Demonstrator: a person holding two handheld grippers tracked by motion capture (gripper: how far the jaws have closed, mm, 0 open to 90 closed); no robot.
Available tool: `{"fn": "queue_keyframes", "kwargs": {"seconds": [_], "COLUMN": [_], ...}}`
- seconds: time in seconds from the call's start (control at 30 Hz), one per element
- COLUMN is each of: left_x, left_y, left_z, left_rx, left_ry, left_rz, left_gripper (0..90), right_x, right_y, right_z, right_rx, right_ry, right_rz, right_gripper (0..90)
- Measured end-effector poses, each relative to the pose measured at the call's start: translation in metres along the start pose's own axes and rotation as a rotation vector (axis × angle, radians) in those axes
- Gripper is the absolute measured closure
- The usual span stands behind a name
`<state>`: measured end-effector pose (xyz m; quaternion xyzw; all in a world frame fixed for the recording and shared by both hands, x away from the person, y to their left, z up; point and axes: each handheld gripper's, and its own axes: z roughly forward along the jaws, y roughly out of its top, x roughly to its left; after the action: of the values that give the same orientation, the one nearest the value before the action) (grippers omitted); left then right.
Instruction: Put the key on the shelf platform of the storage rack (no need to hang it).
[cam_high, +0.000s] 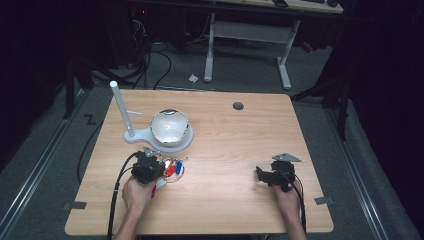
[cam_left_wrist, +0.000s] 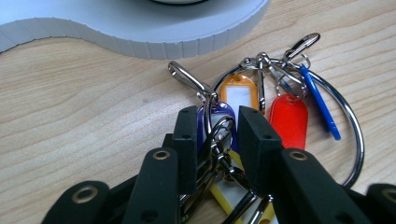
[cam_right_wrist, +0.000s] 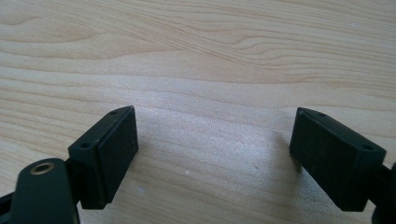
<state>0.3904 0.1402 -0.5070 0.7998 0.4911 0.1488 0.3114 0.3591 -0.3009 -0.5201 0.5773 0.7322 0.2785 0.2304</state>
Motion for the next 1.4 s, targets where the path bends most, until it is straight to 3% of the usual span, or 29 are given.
{"fn": "queue_keyframes", "kwargs": {"seconds": [0.03,0.07,0.2,0.3,0.57,0.8,1.07,1.4], "left_x": [0.0,0.004,0.003,0.002,0.006,0.006,0.009,0.013], "left_y": [0.0,0.002,0.001,0.0,0.005,0.011,0.019,0.031], "left_z": [0.0,-0.005,-0.008,-0.009,-0.03,-0.044,-0.063,-0.081], "left_rx": [0.0,-0.017,-0.013,-0.021,-0.106,-0.134,-0.195,-0.227], "left_ry": [0.0,-0.022,-0.015,-0.026,-0.069,-0.08,-0.132,-0.156], "left_rz": [0.0,-0.031,-0.01,-0.017,-0.052,-0.027,-0.053,-0.048], "left_gripper": [82.0,82.6,82.7,82.8,82.8,82.7,82.7,82.6], "right_x": [0.0,0.0,0.0,0.0,0.0,0.0,0.0,0.0], "right_y": [0.0,0.0,0.0,0.0,0.0,0.0,0.0,0.0], "right_z": [0.0,0.0,0.0,0.0,0.0,0.0,0.0,0.0], "right_rx": [0.0,0.0,0.0,0.0,0.0,0.0,0.0,0.0], "right_ry": [0.0,0.0,0.0,0.0,0.001,0.001,0.0,0.001], "right_rz": [0.0,0.0,0.0,0.0,0.0,0.0,0.0,-0.001], "right_gripper": [15.4,15.4,15.4,15.4,15.5,15.4,15.5,15.4]}}
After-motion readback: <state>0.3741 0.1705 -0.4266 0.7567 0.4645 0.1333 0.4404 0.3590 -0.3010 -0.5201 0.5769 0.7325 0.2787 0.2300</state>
